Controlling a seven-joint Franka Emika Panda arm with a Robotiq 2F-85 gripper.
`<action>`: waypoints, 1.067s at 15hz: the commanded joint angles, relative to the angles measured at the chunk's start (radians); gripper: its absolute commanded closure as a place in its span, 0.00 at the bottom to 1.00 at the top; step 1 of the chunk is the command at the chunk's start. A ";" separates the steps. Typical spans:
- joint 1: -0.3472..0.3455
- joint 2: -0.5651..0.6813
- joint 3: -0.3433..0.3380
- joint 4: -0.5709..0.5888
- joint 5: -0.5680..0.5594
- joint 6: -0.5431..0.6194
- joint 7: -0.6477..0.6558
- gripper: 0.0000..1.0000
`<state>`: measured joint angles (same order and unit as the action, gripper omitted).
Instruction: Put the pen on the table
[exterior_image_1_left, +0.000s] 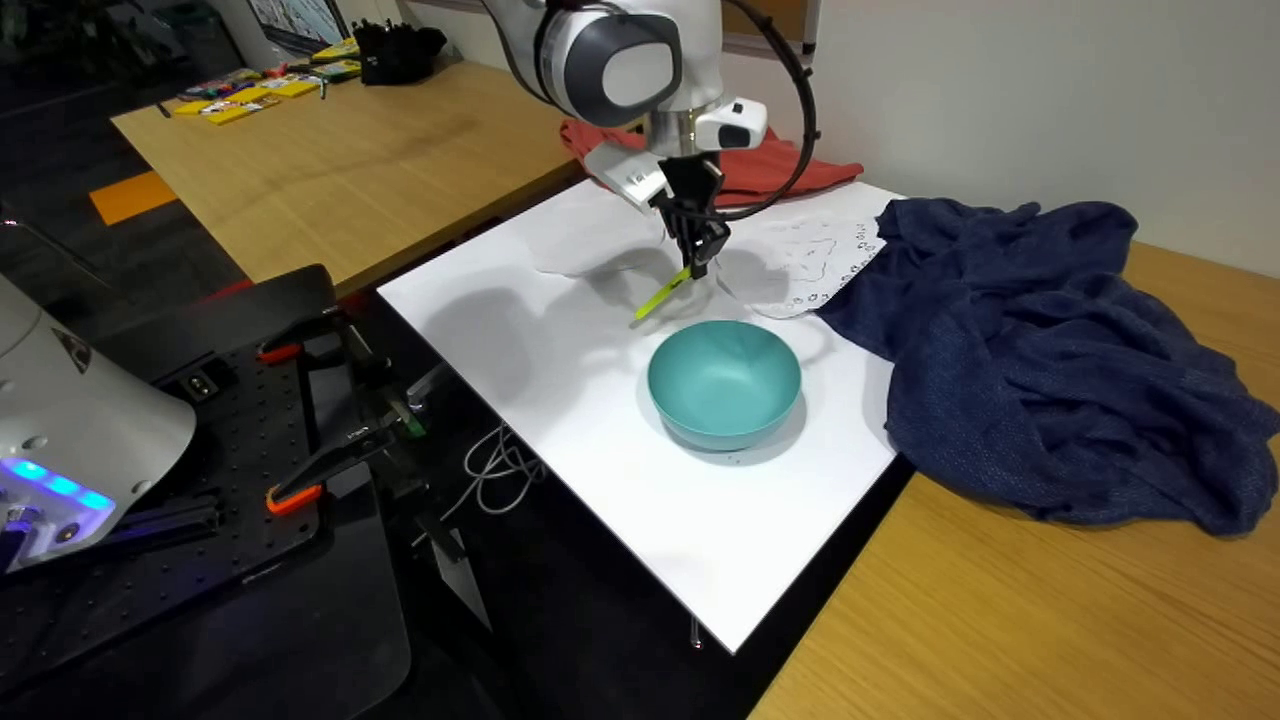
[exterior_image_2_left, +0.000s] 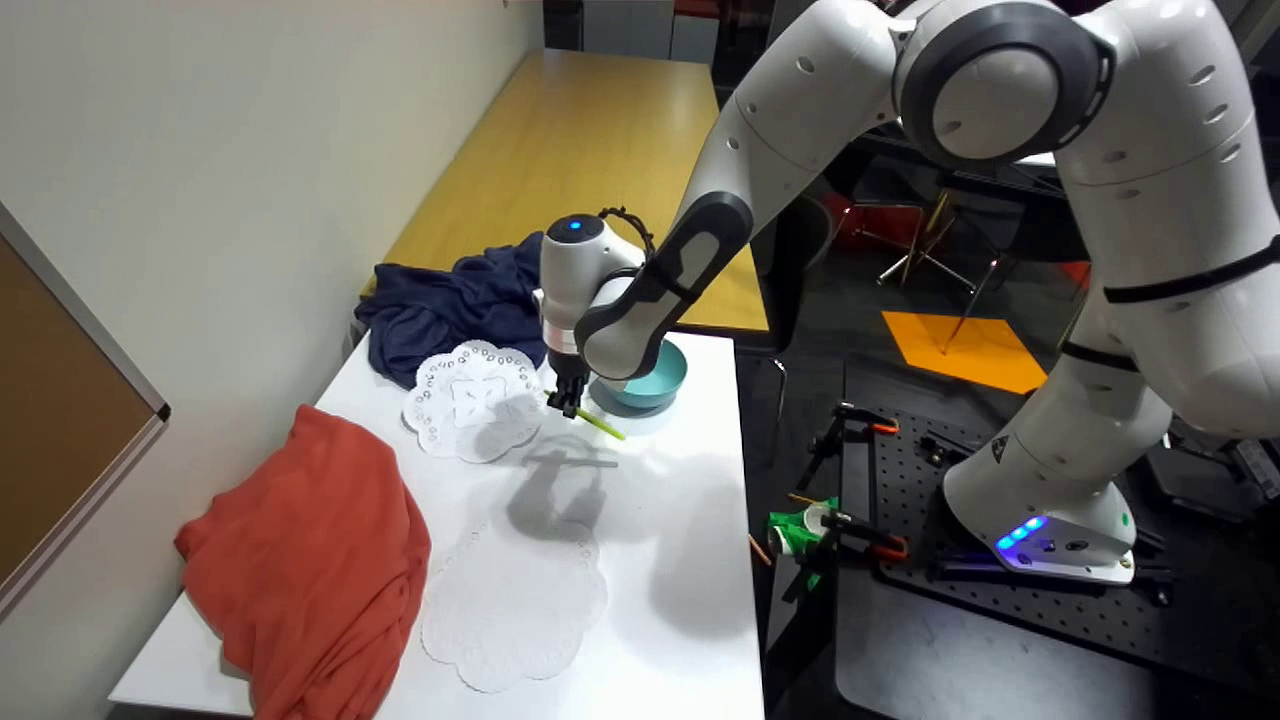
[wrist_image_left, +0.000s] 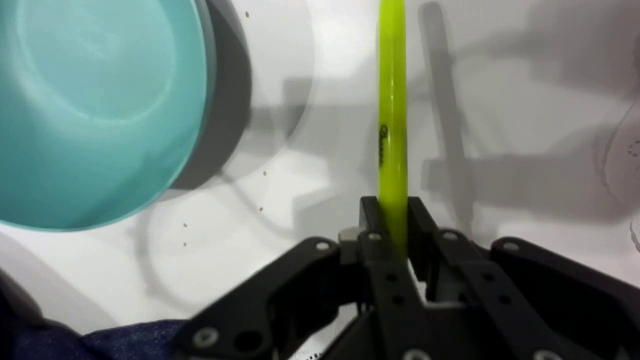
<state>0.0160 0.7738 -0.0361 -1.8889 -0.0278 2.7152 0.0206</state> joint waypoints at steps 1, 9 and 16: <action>0.024 0.038 -0.015 0.067 -0.028 -0.040 -0.002 0.59; 0.079 -0.109 -0.056 -0.042 -0.079 -0.015 0.016 0.01; 0.062 -0.250 -0.041 -0.152 -0.104 -0.017 -0.007 0.00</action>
<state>0.0844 0.6071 -0.0793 -1.9632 -0.1114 2.7152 0.0238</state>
